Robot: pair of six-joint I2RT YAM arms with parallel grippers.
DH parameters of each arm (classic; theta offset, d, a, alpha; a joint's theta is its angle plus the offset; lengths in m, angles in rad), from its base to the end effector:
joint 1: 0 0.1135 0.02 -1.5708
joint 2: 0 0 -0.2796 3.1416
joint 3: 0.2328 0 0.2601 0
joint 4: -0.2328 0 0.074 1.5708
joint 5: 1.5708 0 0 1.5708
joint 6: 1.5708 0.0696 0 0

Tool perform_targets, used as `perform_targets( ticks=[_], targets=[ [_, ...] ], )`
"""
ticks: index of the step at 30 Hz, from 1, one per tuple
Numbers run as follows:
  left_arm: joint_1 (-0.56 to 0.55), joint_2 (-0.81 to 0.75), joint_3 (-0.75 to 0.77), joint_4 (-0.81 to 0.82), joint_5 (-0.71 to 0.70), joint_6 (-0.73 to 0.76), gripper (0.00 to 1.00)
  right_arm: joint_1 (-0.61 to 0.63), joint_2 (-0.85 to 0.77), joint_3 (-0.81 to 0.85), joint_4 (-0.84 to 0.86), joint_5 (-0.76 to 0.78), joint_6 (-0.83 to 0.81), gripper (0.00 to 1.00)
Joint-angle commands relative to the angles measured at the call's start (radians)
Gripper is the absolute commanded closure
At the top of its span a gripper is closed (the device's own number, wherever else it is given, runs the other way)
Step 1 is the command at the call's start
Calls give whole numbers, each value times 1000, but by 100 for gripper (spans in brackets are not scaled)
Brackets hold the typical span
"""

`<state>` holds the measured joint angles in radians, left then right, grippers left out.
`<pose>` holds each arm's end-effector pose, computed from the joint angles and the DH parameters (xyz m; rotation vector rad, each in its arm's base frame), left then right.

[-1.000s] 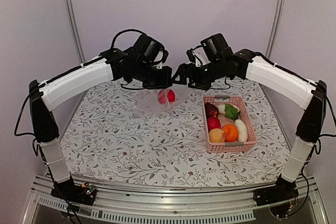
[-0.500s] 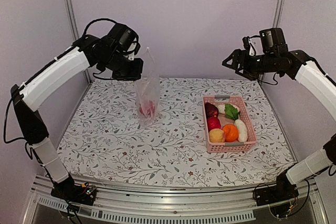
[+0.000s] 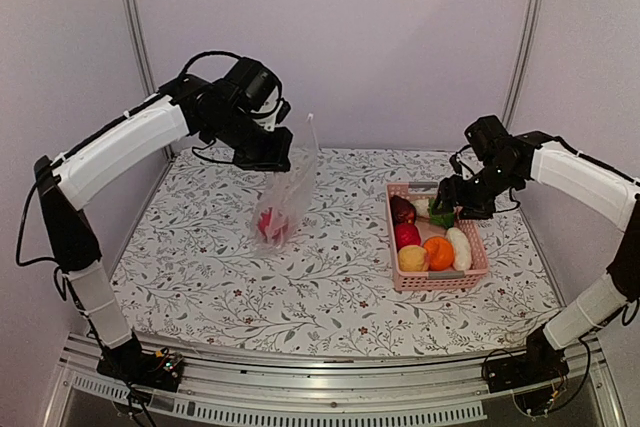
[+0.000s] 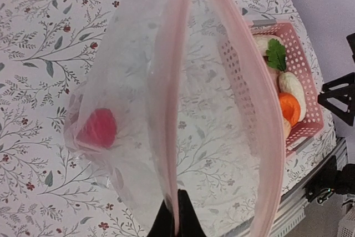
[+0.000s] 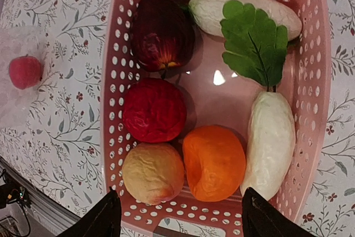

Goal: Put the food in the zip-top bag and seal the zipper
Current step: Pick up the fake fruit from the bin.

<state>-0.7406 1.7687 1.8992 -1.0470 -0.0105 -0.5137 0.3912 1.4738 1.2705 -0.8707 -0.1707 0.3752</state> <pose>0.2998 -0.2731 0.3661 0.2854 2.5450 -0.4991 0.2921 0.1333 0.2741 -0.0803 2.7045 0.4712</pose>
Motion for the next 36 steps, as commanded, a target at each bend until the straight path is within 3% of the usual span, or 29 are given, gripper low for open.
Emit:
perform_targets(
  ticks=[1,14,20,24,29,36],
  targets=[
    [-23,51,-23,69,88,-30,100,-27,9,-106,-68,14,-46,28],
    [-48,92,-32,97,124,-12,100,-37,128,-185,64,-66,-29,41],
    [-52,81,-60,104,77,6,100,-37,189,-194,88,-95,-7,34],
    [-51,74,-81,127,67,14,100,-36,209,-210,107,-109,-2,35],
    [-52,81,-80,138,70,14,100,-38,184,-177,78,-70,-5,60],
    [-52,86,-87,166,70,13,100,-36,36,1,-65,45,-20,66]
  ],
)
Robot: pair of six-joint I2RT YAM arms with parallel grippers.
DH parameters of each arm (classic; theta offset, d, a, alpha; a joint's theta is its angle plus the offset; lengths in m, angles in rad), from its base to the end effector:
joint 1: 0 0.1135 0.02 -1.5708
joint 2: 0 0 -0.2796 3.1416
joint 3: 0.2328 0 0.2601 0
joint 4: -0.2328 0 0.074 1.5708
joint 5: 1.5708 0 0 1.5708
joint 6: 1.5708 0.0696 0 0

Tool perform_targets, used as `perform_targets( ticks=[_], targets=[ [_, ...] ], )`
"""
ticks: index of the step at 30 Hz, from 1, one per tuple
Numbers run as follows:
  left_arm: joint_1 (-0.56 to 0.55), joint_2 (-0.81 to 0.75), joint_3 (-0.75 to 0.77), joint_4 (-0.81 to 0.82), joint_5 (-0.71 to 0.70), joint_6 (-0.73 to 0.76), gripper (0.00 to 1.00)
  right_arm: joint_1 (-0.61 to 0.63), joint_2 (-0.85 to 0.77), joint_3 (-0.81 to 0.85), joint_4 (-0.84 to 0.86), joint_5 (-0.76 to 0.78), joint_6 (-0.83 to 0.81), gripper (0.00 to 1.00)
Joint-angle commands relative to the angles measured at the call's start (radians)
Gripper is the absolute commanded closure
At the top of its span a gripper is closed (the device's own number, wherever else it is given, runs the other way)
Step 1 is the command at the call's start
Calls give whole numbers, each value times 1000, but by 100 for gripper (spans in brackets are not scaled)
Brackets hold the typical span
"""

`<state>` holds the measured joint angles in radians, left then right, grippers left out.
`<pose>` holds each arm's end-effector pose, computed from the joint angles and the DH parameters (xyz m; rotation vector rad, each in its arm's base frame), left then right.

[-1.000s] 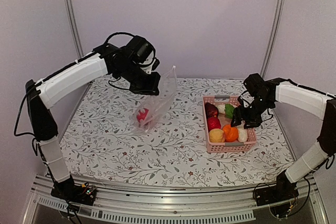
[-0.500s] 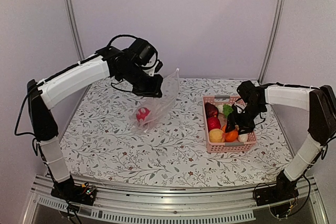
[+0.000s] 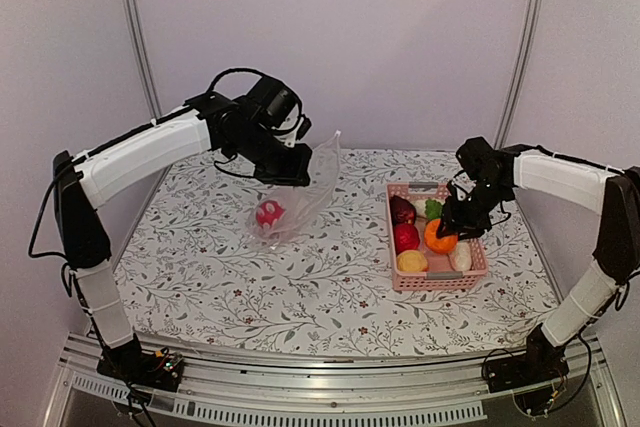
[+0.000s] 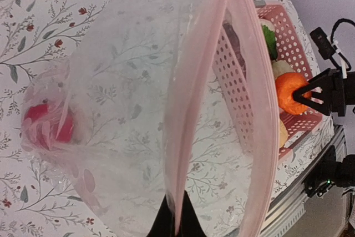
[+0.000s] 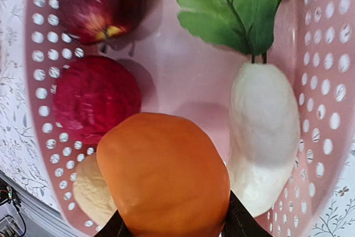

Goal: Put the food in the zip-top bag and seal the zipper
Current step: Pick up the fake fruit from the bin.

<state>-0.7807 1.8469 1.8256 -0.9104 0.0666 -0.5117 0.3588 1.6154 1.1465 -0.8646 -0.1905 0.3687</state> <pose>0.3065 -0.3102 0.3220 0.3783 2.5808 -0.5891 0.2939 0.1243 0.1936 -0.0191 2.9627 0.3902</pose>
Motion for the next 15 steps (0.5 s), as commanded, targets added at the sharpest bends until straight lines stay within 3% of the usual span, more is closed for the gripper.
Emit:
perform_targets(
  ticks=[1,9,15],
  targets=[
    [-11,12,-12,33,-5,9,100,-3,-120,148,-75,51,-15,67],
    [-11,58,22,62,7,2,100,110,-189,323,54,-116,38,73],
    [-11,105,83,70,31,-7,100,187,-147,381,232,-246,141,73]
  ],
)
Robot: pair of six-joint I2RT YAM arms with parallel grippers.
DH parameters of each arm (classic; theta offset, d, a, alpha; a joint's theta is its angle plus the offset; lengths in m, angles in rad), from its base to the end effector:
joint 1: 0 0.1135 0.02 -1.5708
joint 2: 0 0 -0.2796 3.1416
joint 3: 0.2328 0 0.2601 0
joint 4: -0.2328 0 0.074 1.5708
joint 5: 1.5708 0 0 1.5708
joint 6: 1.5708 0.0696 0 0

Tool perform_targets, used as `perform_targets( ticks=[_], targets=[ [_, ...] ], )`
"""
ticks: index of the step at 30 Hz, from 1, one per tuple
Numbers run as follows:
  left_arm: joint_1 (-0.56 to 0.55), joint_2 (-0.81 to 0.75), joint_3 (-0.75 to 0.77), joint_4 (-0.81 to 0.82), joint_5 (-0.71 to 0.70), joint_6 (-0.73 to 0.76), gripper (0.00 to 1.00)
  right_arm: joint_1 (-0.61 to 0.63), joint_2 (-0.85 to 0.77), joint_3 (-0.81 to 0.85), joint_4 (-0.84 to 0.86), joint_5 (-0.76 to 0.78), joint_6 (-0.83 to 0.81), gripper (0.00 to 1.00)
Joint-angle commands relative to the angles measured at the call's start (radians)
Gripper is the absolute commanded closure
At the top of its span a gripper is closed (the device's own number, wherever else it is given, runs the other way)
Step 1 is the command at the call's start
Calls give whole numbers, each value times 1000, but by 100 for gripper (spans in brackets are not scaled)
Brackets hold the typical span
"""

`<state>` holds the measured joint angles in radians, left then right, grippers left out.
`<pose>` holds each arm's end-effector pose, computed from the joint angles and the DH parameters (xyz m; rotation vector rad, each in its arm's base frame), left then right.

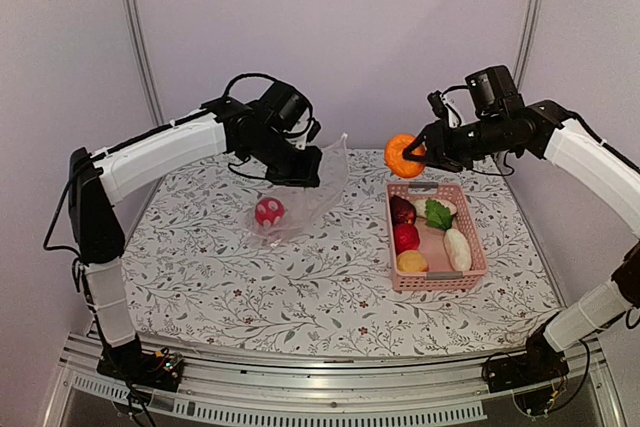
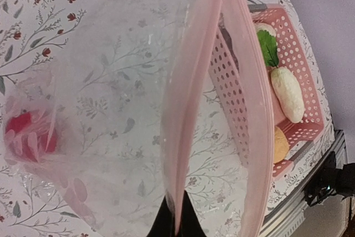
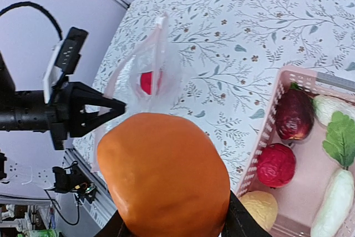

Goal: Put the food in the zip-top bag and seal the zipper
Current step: Pick up the fake fruit from the bin, then place the fake fruit in the zipper food storage bag.

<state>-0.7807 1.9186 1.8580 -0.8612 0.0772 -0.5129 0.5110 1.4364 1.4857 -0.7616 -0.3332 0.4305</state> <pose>0.3217 -0.3263 0.3067 0.3810 2.5749 -0.6078 0.2838 0.1852 0.3716 -0.2792 2.3740 0.8520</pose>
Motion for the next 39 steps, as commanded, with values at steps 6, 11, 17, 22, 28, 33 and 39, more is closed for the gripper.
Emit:
perform_targets(
  ticks=[6,11,17,22,28,33,39],
  targets=[
    [-13,45,83,34,43,-17,100,83,160,115,282,-207,157,73],
    [-12,24,91,33,45,-37,100,94,254,179,353,-253,223,74],
    [-14,3,85,39,62,-40,100,110,362,207,368,-299,245,74],
    [-13,-21,82,38,39,-42,100,116,384,162,330,-261,255,74],
    [-12,-31,78,45,39,-41,100,130,387,170,229,-158,210,74],
    [-13,-24,81,54,44,-41,100,161,434,270,73,-3,143,71],
    [-12,-24,82,57,37,-40,100,169,464,318,-6,49,129,53]
  ],
)
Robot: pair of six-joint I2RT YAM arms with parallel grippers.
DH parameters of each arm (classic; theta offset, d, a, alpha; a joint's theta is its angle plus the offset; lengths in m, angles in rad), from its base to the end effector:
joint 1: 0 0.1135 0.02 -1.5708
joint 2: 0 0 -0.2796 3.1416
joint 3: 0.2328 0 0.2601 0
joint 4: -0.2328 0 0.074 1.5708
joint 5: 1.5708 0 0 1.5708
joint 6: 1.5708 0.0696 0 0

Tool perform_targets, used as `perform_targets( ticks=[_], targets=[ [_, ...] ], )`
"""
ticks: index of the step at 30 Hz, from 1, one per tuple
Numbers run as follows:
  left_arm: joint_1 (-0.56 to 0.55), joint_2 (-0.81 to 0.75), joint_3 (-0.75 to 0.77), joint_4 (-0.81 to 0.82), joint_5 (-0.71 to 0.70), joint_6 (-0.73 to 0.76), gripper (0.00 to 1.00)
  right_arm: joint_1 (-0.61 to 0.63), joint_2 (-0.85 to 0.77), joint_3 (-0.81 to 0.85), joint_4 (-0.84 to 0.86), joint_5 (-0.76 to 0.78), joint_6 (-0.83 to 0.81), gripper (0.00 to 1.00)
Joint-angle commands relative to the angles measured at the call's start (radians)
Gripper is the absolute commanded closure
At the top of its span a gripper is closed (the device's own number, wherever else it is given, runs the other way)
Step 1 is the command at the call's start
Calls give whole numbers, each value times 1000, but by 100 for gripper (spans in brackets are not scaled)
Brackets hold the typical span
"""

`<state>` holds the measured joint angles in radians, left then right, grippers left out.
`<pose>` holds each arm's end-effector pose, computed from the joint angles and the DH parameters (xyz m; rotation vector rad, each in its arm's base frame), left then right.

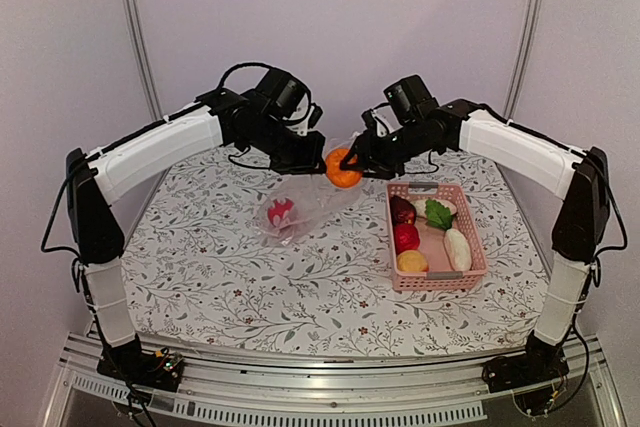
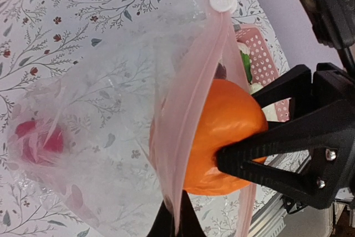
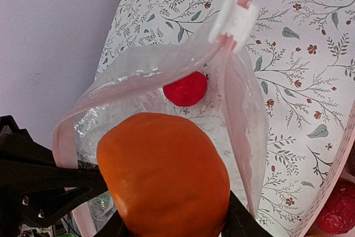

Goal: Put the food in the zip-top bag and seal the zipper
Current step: Place the fake fruit in the zipper food storage bag.

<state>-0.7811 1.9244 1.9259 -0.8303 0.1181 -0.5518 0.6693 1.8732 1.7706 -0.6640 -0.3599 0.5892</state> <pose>0.3255 -0.3343 0.3307 0.3476 2.5091 -0.7267 0.3466 0.3055 0.3177 -0.2947 2.5017 0.9980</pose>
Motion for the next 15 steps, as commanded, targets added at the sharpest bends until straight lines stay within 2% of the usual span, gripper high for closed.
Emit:
perform_targets(
  ticks=[1,7,11,15],
  targets=[
    [-11,-30,15,26,-4,-1,100,10,25,33,-105,71,-32,50],
    [-10,-25,8,26,-9,-1,100,10,-20,56,-95,11,-20,31],
    [-8,-27,-5,25,-14,6,100,10,-79,97,-104,-11,-2,30],
    [14,-37,14,-13,-42,20,100,-14,-160,50,-133,23,-9,31]
  ],
)
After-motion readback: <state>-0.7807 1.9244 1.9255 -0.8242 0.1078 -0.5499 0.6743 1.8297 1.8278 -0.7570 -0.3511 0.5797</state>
